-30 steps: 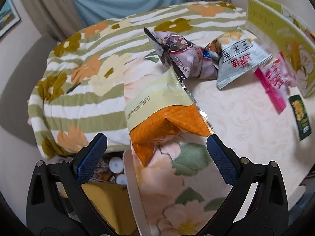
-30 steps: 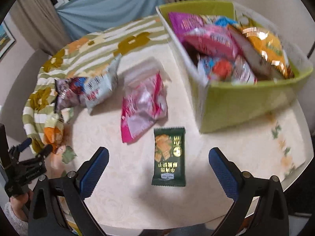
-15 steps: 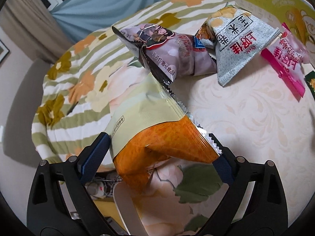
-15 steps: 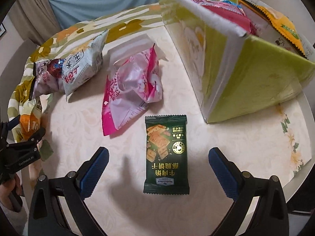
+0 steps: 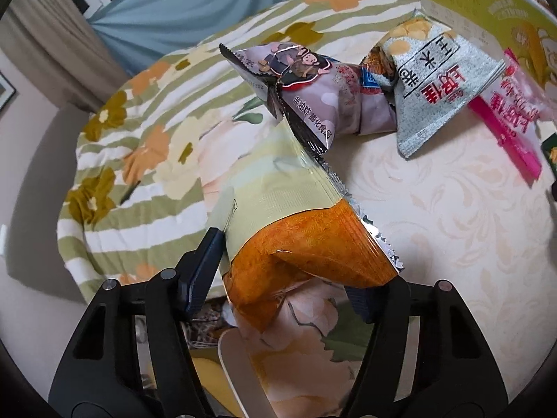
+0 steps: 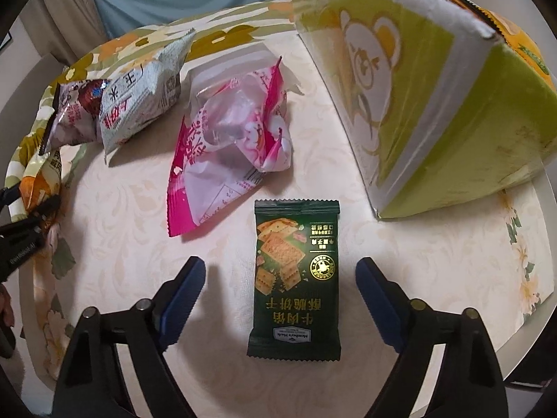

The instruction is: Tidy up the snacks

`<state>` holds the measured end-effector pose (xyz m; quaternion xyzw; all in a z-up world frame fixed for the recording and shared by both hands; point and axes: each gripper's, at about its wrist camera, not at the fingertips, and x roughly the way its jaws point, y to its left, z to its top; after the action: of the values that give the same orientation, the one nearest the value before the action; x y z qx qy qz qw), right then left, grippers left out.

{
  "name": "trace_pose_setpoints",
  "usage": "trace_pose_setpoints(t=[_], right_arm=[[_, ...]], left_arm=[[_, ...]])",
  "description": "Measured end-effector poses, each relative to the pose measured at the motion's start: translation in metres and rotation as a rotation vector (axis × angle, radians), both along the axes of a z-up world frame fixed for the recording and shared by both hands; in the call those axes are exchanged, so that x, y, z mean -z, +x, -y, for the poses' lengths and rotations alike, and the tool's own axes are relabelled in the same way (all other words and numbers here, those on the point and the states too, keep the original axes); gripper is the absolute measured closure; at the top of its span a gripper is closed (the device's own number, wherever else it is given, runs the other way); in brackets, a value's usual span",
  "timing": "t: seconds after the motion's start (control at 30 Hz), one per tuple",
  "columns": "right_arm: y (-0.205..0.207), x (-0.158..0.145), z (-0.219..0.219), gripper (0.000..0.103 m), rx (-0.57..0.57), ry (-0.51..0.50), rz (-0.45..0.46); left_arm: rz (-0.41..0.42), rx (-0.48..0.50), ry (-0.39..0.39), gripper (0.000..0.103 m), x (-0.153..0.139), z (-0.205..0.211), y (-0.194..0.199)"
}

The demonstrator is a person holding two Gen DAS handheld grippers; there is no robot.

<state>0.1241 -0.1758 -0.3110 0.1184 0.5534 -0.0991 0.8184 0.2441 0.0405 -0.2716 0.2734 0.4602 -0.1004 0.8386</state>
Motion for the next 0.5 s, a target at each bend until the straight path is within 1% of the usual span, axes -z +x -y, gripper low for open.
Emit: trace_pose_setpoints(t=[0.07,0.13,0.23,0.33,0.37,0.4,0.5], right_arm=[[0.000,0.003,0.000,0.028,0.002,-0.007,-0.008],[0.001,0.003,-0.003,0.030,-0.004,-0.028,-0.007],[0.000,0.003,-0.005,0.036,-0.008,-0.053,-0.011],[-0.002,0.002,-0.007,0.049,-0.016,-0.071,-0.002],[-0.002,0.003,-0.009,0.057,-0.019,-0.076,0.001],[-0.003,0.001,-0.010,0.061,-0.024,-0.085,0.004],[-0.004,-0.001,-0.012,0.063,-0.031,-0.094,0.007]], left_arm=[[-0.002,-0.002,-0.006,0.042,-0.001,0.000,-0.003],[0.001,0.001,-0.009,0.043,-0.002,0.000,-0.007],[-0.005,-0.001,-0.039,0.044,-0.006,-0.001,-0.013],[-0.011,-0.002,-0.059,0.046,-0.010,-0.003,-0.017],[-0.014,-0.004,-0.067,0.046,-0.012,-0.003,-0.019],[-0.014,-0.006,-0.072,0.047,-0.013,-0.003,-0.020],[-0.022,-0.016,-0.096,0.049,-0.017,-0.006,-0.026]])
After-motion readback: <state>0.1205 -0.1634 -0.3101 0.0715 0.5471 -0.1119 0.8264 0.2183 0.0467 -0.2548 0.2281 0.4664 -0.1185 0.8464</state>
